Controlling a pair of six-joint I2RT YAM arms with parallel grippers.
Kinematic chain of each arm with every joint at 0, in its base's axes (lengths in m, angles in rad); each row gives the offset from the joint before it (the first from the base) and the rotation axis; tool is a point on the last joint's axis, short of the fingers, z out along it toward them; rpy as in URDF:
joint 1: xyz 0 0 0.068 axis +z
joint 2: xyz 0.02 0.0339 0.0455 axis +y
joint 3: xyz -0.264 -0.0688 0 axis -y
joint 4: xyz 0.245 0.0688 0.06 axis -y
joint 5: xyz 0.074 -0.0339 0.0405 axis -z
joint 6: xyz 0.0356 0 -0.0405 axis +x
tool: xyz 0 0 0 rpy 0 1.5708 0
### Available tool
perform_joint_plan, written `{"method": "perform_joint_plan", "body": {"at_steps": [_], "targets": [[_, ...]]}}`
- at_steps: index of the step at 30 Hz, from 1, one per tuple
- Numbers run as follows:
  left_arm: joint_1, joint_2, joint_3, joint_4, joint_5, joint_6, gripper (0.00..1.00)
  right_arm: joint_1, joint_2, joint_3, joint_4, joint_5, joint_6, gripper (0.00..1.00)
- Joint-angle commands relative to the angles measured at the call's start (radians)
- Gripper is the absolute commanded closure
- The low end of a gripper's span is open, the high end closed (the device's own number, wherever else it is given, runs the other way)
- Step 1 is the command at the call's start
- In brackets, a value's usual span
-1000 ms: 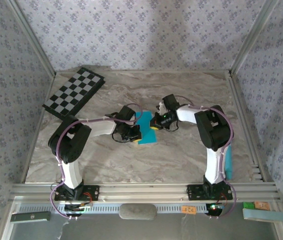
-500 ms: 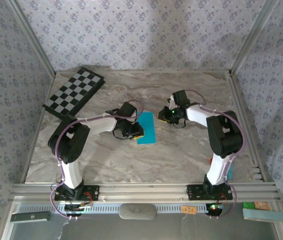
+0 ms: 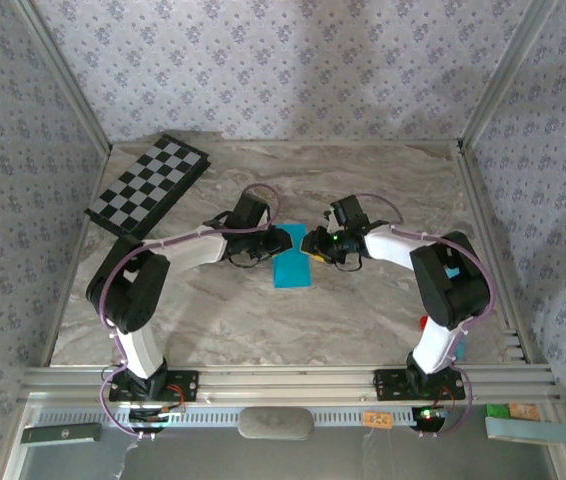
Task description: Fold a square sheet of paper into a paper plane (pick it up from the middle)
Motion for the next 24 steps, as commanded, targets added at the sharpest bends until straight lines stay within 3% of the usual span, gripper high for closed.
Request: {"method": "perform_joint_plan", "body": {"at_steps": [1,9,24], "targets": [[0.004,0.027,-0.018,0.047,-0.001,-0.017,0.76,0.016,0.015,-0.010,0.032,0.021,0.055,0.63],[0.010,0.077,-0.024,-0.010,-0.070,-0.004,0.85,0.036,0.047,0.012,0.018,0.036,0.102,0.63],[0.026,0.109,-0.086,0.018,-0.070,-0.030,0.89,0.078,0.067,0.029,-0.015,0.080,0.181,0.61]]}}
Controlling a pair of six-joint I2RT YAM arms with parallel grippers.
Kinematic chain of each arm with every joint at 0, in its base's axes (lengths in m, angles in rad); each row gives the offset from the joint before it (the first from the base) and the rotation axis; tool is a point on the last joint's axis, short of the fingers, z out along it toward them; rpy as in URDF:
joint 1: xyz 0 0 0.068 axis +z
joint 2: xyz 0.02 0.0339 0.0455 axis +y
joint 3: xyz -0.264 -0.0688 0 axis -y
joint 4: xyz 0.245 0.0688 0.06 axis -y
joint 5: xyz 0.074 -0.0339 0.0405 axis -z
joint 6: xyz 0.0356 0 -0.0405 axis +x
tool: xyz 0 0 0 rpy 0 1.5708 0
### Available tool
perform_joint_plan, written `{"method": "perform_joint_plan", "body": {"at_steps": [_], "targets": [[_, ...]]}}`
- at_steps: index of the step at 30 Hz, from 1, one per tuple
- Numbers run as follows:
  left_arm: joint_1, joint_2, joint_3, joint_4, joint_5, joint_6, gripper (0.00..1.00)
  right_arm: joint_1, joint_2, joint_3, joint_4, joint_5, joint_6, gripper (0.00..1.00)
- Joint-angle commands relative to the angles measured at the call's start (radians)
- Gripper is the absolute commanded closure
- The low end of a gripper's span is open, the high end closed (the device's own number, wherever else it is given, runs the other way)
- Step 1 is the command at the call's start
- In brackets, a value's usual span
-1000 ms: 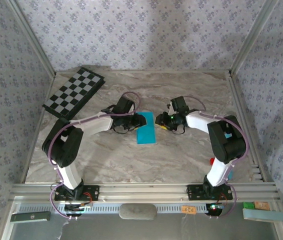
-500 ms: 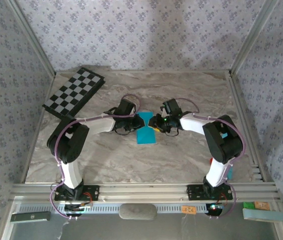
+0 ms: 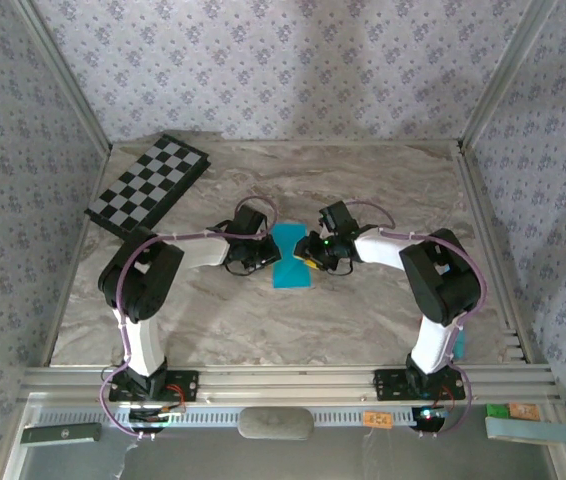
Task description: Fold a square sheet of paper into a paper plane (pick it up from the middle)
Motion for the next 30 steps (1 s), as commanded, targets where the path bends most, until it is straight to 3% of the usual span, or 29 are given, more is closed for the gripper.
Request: {"method": "perform_joint_plan", "body": {"at_steps": [1,14,30], "targets": [[0.003,0.021,-0.025,-0.013,-0.010,-0.012,0.89,0.020,0.023,0.033,-0.039,0.029,0.031,0.61],[0.009,0.007,-0.072,0.021,-0.002,-0.015,0.89,0.063,0.041,0.037,0.054,-0.003,0.070,0.67],[0.046,-0.075,-0.065,0.036,0.057,0.014,0.84,0.061,0.028,-0.021,0.159,0.033,0.050,0.91]]}}
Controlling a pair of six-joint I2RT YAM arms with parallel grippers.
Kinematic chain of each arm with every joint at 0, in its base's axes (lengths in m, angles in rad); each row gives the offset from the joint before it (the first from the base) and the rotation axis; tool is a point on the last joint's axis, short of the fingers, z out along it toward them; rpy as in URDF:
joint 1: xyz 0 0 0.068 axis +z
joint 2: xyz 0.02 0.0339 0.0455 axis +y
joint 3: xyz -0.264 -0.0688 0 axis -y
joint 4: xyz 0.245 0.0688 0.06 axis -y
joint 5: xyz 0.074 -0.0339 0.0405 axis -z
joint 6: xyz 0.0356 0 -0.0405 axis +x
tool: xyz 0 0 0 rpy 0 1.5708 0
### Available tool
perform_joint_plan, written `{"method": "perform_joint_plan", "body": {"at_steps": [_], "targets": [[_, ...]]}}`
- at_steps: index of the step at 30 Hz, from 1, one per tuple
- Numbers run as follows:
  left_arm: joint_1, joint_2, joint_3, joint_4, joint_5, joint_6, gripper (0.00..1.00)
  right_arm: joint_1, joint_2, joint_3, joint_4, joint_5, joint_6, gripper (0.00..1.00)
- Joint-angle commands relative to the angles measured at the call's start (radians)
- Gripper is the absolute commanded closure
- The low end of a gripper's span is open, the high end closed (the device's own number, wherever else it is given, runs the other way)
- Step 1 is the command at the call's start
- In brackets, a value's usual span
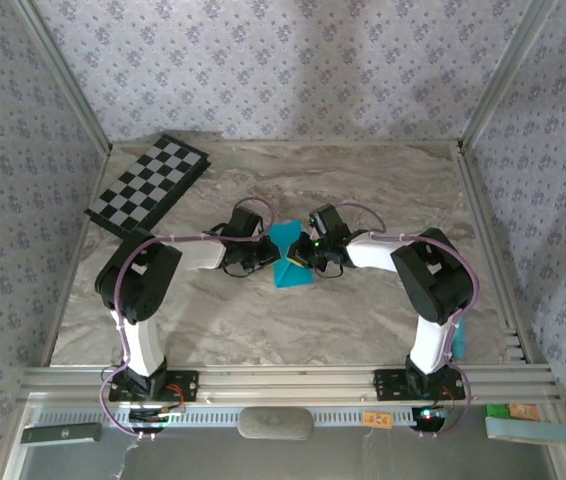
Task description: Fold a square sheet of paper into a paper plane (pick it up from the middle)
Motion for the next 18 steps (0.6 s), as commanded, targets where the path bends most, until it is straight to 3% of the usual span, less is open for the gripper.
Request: {"method": "perform_joint_plan", "body": {"at_steps": [1,4,8,10,18], "targets": [[0.035,-0.072,-0.013,-0.041,0.027,0.022,0.83,-0.001,-0.007,-0.010,0.016,0.031,-0.031,0.92],[0.075,-0.140,-0.027,-0.028,0.048,0.029,0.74,-0.007,-0.032,-0.012,0.030,0.030,-0.072,0.94],[0.139,-0.248,-0.078,0.007,0.084,0.031,0.52,-0.028,-0.078,-0.010,0.074,-0.018,-0.143,0.95],[0.168,-0.301,-0.110,0.033,0.109,0.021,0.41,-0.040,-0.101,-0.008,0.097,-0.052,-0.171,0.95],[0.221,-0.437,-0.179,0.184,0.221,-0.046,0.13,-0.116,-0.174,0.011,0.248,-0.242,-0.164,0.95]]}}
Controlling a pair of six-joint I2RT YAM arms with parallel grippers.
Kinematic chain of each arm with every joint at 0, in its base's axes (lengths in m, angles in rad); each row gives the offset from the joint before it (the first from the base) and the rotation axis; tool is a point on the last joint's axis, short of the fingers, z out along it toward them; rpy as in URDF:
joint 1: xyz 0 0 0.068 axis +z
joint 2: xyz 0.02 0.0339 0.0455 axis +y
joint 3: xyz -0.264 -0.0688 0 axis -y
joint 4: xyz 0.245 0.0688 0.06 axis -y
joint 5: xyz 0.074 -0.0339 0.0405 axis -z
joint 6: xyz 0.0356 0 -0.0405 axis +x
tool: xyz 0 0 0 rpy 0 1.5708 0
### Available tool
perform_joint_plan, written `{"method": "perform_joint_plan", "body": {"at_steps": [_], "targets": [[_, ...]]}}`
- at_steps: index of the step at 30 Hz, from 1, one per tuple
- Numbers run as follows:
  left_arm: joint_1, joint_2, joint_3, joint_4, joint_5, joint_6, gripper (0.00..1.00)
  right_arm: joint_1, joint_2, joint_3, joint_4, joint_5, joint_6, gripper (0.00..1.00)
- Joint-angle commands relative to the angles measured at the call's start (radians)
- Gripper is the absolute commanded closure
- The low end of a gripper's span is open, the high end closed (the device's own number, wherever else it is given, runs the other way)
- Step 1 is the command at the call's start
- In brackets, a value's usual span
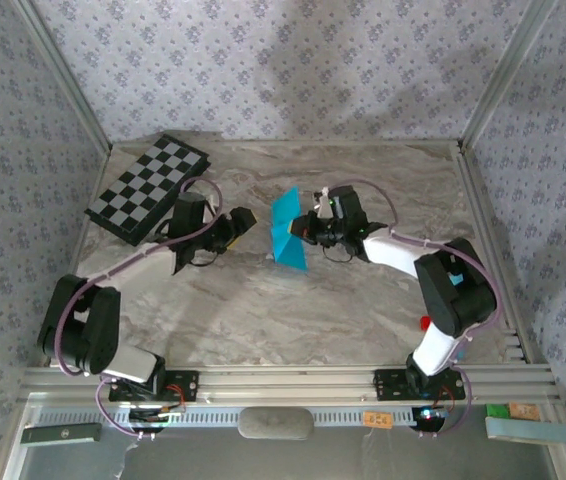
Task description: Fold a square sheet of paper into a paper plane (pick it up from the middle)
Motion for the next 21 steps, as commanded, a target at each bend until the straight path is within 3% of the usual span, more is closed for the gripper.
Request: {"method": "perform_joint_plan", "body": {"at_steps": [1,4,14,21], "targets": [[0.001,-0.036,-0.017,0.138,0.103,-0.043,0.09,-0.031,-0.046,0.022,0.097,-0.119,0.001,0.95],[-0.001,-0.037,-0.033,0.263,0.142,-0.122,0.00,-0.051,-0.068,0.046,0.127,-0.162,0.032,0.94],[-0.103,0.053,0.012,0.505,0.181,-0.198,0.00,-0.074,-0.071,0.067,0.317,-0.266,0.235,0.93],[-0.122,0.108,0.001,0.668,0.183,-0.257,0.13,-0.081,-0.070,0.041,0.388,-0.290,0.298,0.93]]}}
